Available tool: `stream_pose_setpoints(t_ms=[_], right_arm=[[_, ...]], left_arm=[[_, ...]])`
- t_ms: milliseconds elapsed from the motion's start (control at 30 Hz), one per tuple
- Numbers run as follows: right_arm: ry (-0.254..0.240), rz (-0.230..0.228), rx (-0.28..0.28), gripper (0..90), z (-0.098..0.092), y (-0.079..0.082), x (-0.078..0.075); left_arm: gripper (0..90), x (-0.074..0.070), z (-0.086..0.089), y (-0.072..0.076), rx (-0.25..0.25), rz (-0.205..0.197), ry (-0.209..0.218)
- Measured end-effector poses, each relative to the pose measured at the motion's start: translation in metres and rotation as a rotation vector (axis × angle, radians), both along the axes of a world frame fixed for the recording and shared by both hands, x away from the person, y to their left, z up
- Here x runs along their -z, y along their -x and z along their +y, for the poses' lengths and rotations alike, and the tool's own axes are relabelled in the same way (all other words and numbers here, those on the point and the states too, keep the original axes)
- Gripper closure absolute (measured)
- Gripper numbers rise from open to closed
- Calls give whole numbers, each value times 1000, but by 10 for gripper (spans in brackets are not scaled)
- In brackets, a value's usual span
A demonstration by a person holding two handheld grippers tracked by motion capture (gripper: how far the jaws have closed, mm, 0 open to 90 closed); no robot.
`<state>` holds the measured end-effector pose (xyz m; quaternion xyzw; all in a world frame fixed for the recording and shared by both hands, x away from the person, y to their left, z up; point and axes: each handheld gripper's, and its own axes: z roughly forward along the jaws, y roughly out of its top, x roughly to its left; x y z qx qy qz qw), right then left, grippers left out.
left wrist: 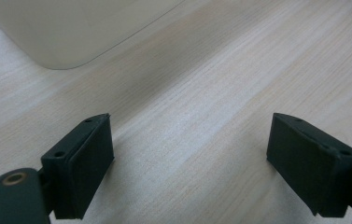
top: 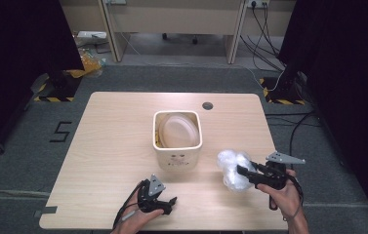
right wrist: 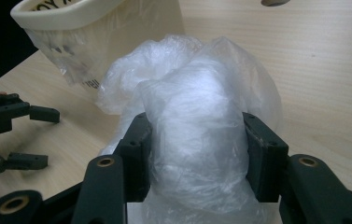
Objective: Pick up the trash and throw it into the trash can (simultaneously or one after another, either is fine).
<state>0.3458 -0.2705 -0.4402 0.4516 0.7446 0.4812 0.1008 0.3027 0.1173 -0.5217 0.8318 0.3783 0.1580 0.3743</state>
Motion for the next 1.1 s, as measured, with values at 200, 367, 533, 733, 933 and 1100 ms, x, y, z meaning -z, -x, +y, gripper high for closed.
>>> stream_pose_setpoints(t_ms=[200, 367, 533, 733, 933, 1100], right_arm=[[-9, -25, -1, 517, 2, -4, -12], [-12, -49, -7, 519, 7, -9, -24], [-10, -57, -26, 520, 11, -16, -37], [-29, -87, -41, 521, 16, -27, -60], [-38, -122, -80, 522, 29, -39, -88], [-38, -135, -131, 523, 54, -51, -104]], left_arm=[[137, 0, 0, 0, 0, 0, 1], [137, 0, 0, 0, 1, 1, -1], [137, 0, 0, 0, 0, 0, 1], [137, 0, 0, 0, 2, 0, -3], [137, 0, 0, 0, -4, -4, 4], [137, 0, 0, 0, -4, -4, 4]])
